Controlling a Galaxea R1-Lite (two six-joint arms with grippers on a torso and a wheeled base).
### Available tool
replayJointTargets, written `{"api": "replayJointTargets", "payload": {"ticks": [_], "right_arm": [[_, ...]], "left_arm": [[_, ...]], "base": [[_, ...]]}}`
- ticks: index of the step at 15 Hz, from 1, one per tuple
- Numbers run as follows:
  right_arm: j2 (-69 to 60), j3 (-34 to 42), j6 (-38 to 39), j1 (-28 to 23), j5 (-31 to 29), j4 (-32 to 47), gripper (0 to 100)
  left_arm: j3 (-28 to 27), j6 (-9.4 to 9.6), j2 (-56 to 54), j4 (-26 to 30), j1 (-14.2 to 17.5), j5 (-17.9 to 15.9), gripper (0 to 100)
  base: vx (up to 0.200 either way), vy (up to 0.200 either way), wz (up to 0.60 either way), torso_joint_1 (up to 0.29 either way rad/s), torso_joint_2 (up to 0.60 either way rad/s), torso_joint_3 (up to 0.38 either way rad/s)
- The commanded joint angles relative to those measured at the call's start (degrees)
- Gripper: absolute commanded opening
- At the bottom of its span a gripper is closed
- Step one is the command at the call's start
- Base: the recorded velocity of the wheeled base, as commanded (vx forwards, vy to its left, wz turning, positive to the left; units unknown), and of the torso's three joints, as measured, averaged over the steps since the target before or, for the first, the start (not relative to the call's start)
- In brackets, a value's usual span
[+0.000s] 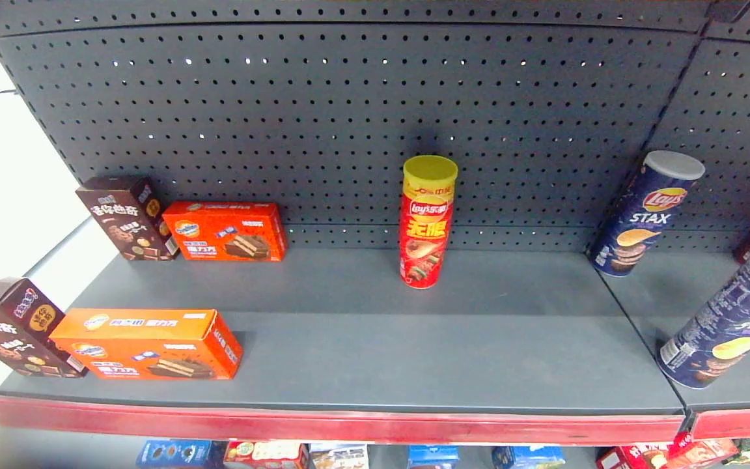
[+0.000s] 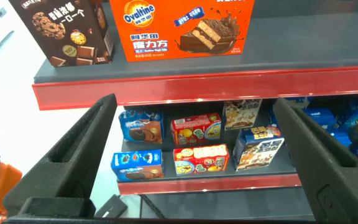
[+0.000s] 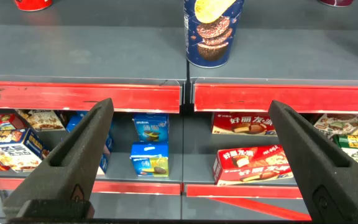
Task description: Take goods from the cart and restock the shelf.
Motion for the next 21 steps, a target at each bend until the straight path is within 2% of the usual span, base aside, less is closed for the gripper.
{"api": "replayJointTargets", "payload": {"ticks": [1,10,21], "right_arm": [[0.00,0.00,-0.01,0.03,-0.02,-0.09,100],[0.00,0.00,-0.01,0.03,-0.02,0.00,100],[0.00,0.00,-0.01,0.03,-0.02,0.00,100]], "left_arm": [[0.00,-0.03,0.07,-0.01,0.01,0.00,100],[0.00,-0.03,0.07,-0.01,0.01,0.00,100],[0.00,-0.12,0.07,-0.01,0.01,0.00,100]], "base": [[0.000,0.000,0.00,0.000,0.00,0.000],[0.000,0.000,0.00,0.000,0.00,0.000],[0.000,0.000,0.60,0.002,0.00,0.004]]}}
